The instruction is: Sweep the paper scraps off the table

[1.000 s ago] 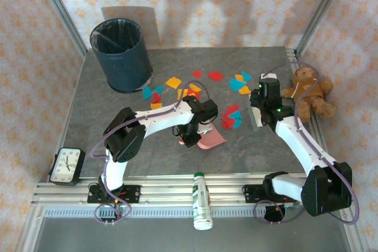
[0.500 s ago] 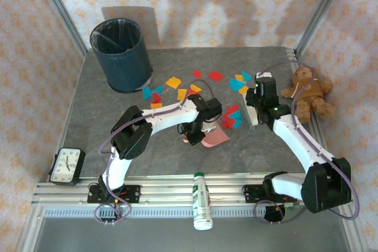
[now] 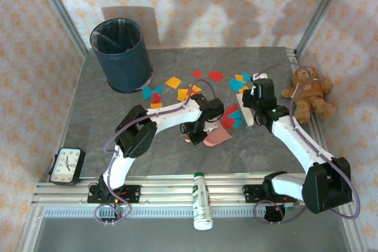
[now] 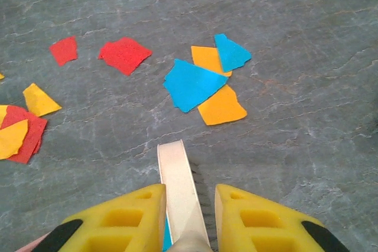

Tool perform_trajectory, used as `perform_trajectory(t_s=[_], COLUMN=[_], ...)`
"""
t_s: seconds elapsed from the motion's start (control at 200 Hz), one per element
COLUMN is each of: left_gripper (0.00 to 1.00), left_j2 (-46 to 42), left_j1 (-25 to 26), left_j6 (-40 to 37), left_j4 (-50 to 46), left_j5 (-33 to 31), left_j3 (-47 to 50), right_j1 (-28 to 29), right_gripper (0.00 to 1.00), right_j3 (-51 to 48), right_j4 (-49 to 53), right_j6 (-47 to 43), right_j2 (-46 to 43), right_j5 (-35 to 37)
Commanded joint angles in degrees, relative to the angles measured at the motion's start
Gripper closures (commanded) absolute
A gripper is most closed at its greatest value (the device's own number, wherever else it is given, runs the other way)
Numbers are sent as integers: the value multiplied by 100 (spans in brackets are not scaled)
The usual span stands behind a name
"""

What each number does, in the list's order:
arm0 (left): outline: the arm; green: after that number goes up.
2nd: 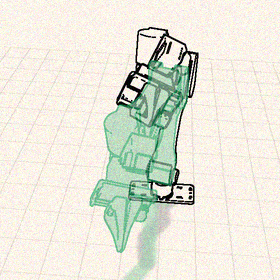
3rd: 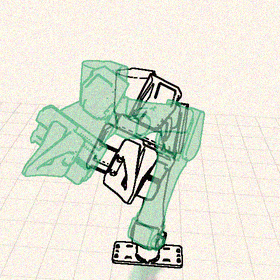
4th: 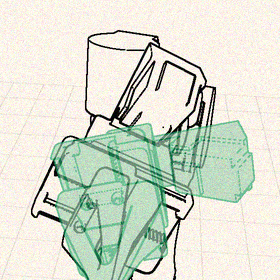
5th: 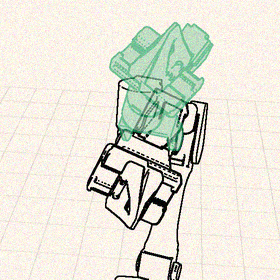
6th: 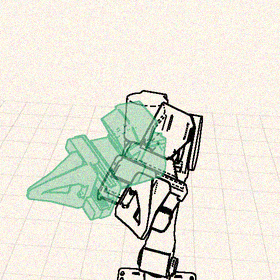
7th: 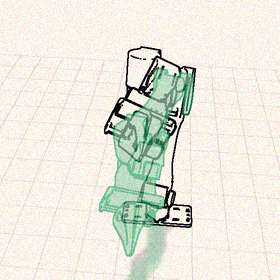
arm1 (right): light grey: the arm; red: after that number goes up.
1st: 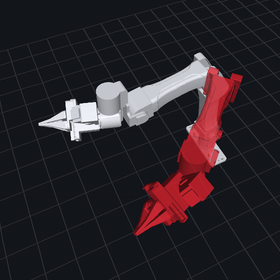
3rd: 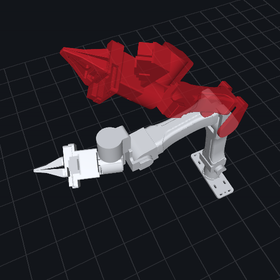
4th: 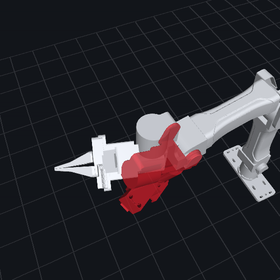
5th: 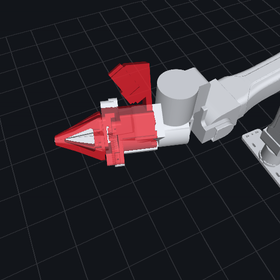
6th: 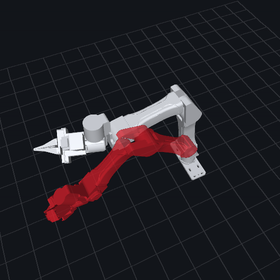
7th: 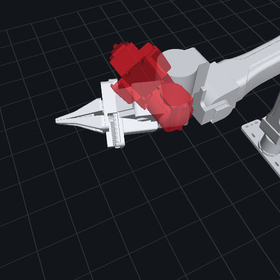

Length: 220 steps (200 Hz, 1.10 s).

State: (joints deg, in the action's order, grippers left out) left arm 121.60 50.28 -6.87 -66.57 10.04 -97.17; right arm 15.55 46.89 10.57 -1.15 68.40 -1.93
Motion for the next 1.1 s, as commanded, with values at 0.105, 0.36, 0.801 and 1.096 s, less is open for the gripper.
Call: perform_trajectory(t_s=[0.105, 0.36, 0.801, 1.096], left_gripper=[100, 100, 100, 100], left_j2=[208, 249, 154, 0], left_j1=[44, 43, -18, -45], left_j6=[142, 176, 252, 255], left_j4=[-98, -51, 126, 242], left_j5=[-39, -57, -168, -179], left_j3=[-263, -327, -224, -17], right_j1=[214, 498, 580, 574], right_gripper=[100, 100, 100, 100], right_j3=[-207, -119, -67, -80], right_j4=[336, 479, 508, 404], right_j6=[94, 113, 337, 498], right_j2=[-29, -29, -377, -778], right_j5=[-336, -513, -1195, -1006])
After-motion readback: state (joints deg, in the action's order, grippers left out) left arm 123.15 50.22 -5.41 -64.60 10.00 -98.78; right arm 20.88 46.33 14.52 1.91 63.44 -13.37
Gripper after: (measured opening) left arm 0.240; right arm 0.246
